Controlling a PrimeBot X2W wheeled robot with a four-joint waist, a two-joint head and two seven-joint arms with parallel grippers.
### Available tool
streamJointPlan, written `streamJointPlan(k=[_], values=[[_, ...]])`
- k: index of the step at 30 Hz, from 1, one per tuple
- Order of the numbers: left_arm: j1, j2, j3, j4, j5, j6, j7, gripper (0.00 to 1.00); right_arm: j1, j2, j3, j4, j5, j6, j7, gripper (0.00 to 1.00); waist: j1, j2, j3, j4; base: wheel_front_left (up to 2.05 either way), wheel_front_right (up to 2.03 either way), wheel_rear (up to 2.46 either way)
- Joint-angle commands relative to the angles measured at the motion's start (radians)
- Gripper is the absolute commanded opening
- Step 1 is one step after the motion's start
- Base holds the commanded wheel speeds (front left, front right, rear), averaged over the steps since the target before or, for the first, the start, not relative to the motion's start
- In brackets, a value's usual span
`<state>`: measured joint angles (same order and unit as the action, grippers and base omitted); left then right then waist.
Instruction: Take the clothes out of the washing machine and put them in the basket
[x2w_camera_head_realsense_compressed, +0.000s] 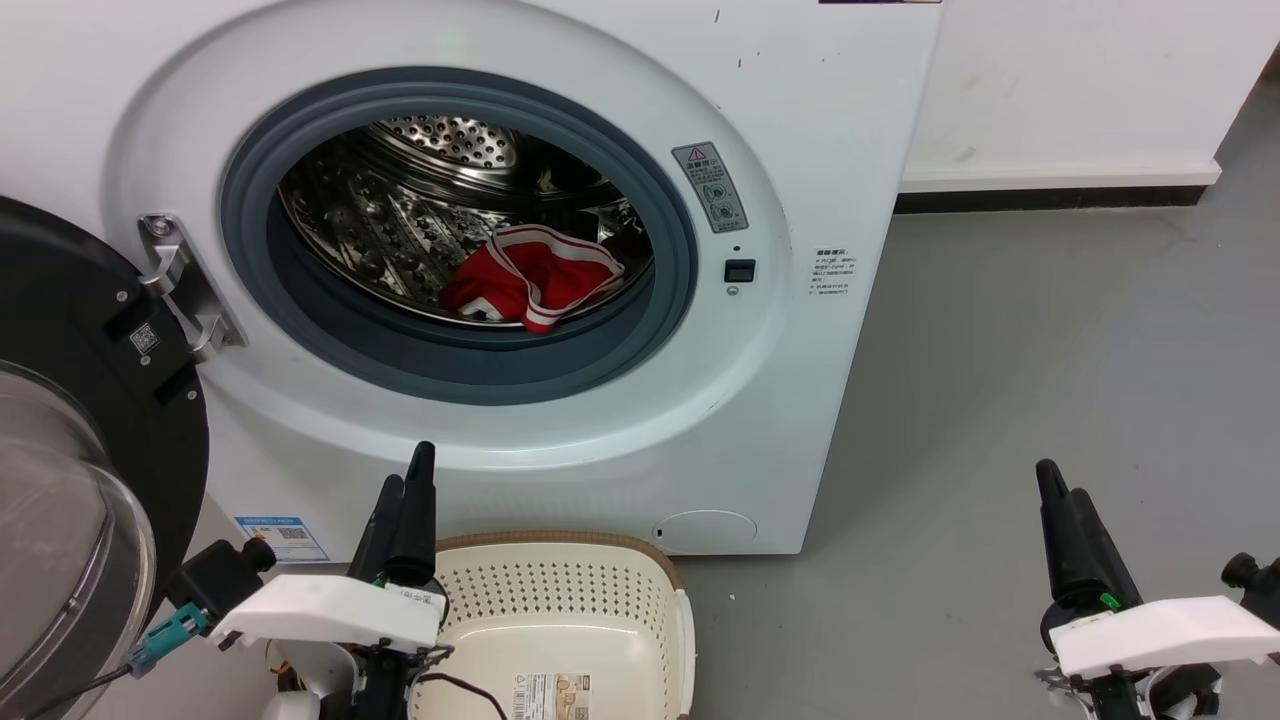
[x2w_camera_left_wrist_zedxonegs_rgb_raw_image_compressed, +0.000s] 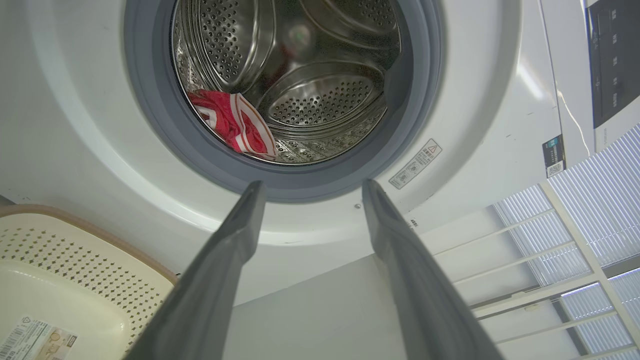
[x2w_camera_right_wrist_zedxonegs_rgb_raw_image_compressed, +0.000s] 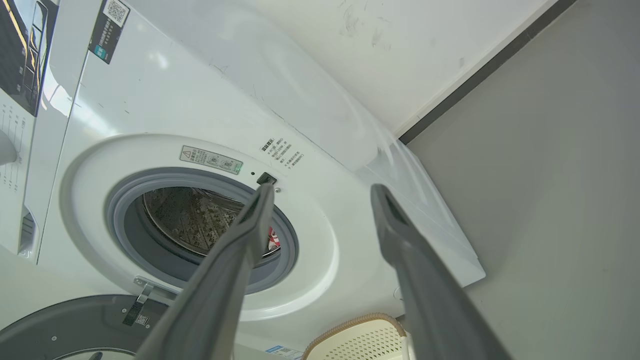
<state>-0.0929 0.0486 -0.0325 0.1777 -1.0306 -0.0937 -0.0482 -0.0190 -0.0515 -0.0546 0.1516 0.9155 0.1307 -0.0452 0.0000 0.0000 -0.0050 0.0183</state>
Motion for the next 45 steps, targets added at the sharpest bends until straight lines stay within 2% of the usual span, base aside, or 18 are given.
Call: streamJointPlan(k=[1,10,20,45], values=[[-0.035,0.002,-0.009,-0.02,0.048,0.008,-0.011,1.0,-0.006,0.0,0.001,-0.021,-0.047,0.0,-0.013,1.0,0.0,0.0,0.0,0.001,0.0,0.0,0.0],[-0.044,0.003,-0.03,-0.019,0.236,0.026,-0.04,1.0,0.006,0.0,0.004,-0.022,-0.188,0.0,-0.031,1.0,0.0,0.0,-0.001,0.006,0.0,0.0,0.0],[-0.052,0.011,-0.055,-0.008,0.398,0.042,-0.071,1.0,0.016,0.0,0.005,-0.032,-0.328,0.0,-0.04,1.0,0.0,0.0,-0.003,0.012,0.0,0.0,0.0],[-0.059,0.011,-0.131,0.038,0.672,0.095,-0.136,1.0,0.048,0.001,0.008,-0.072,-0.616,0.0,-0.073,1.0,0.0,0.0,-0.014,0.028,0.0,0.0,0.0]])
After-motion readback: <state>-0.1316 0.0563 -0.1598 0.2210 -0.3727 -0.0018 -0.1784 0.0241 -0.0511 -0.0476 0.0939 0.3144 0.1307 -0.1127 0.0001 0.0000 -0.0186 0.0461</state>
